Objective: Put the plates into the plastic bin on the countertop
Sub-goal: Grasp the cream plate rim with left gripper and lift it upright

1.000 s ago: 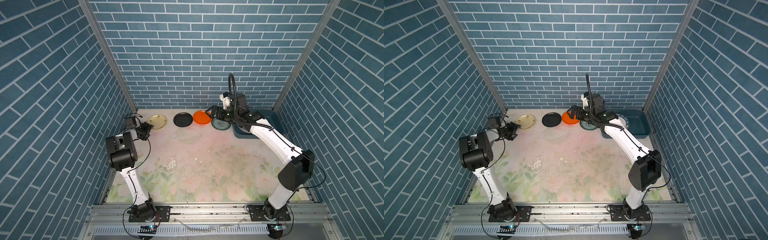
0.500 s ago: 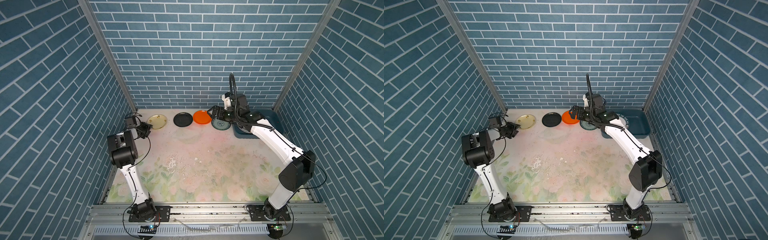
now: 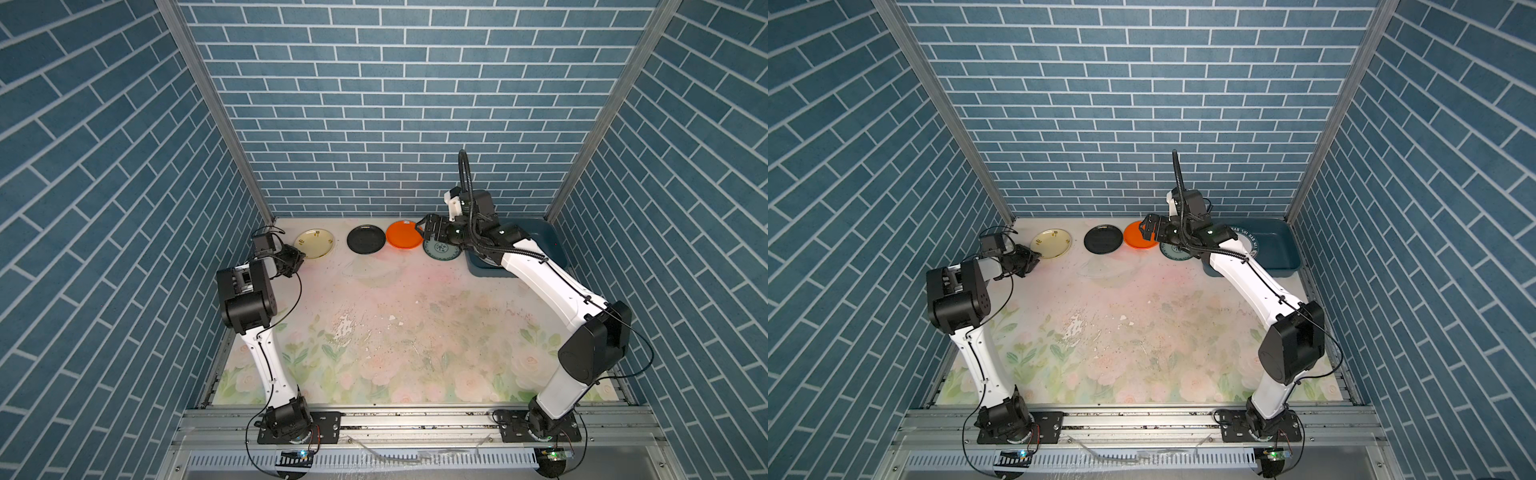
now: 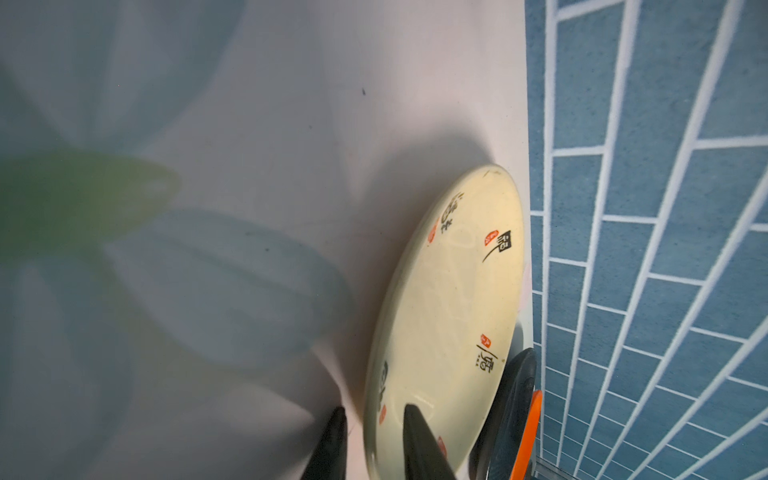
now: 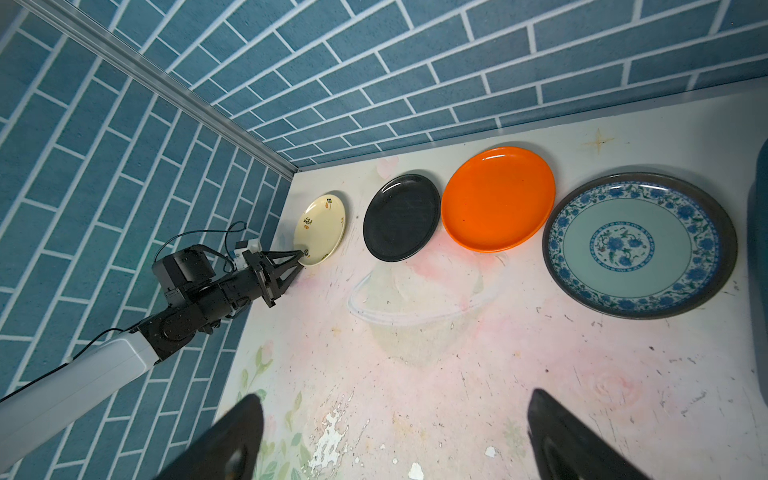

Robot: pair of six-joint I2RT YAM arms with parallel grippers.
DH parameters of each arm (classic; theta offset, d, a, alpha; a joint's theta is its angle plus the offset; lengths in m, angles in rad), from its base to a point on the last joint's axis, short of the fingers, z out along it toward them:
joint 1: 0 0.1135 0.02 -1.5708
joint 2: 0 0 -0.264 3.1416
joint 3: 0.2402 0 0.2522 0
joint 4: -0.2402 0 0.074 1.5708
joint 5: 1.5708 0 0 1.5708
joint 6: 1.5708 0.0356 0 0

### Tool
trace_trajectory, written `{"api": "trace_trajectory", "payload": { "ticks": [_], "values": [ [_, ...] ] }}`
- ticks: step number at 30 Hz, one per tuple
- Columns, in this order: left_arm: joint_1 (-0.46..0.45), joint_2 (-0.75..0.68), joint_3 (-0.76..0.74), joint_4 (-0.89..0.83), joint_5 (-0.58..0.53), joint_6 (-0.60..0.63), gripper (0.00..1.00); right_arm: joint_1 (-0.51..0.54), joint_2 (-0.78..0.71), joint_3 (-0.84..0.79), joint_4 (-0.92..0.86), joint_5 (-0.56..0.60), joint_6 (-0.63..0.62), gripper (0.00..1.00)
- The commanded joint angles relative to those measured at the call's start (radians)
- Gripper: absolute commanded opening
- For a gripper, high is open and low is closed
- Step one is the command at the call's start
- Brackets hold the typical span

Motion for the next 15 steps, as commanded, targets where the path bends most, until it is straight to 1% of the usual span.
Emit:
{"api": "trace_trajectory", "payload": {
  "ticks": [1,7,13,15],
  "values": [
    [-0.009,0.056,-0.029,-0.066,-0.039,-0.014,0.2,-0.004,-0.035,-0.007,-0.011,0.013,0.005,0.98],
    [-0.012,0.052,-0.03,-0.039,-0.031,-0.048,0.07,-0.008,-0.037,-0.01,-0.006,0.009,0.013,0.99],
    [-0.012,0.034,-0.032,-0.039,-0.016,-0.053,0.0,-0.007,-0.043,-0.016,0.006,0.006,0.03,0.98],
    [-0.012,0.017,-0.04,-0.038,-0.007,-0.052,0.0,-0.007,-0.047,-0.02,0.013,0.005,0.037,0.99]
  ]
}}
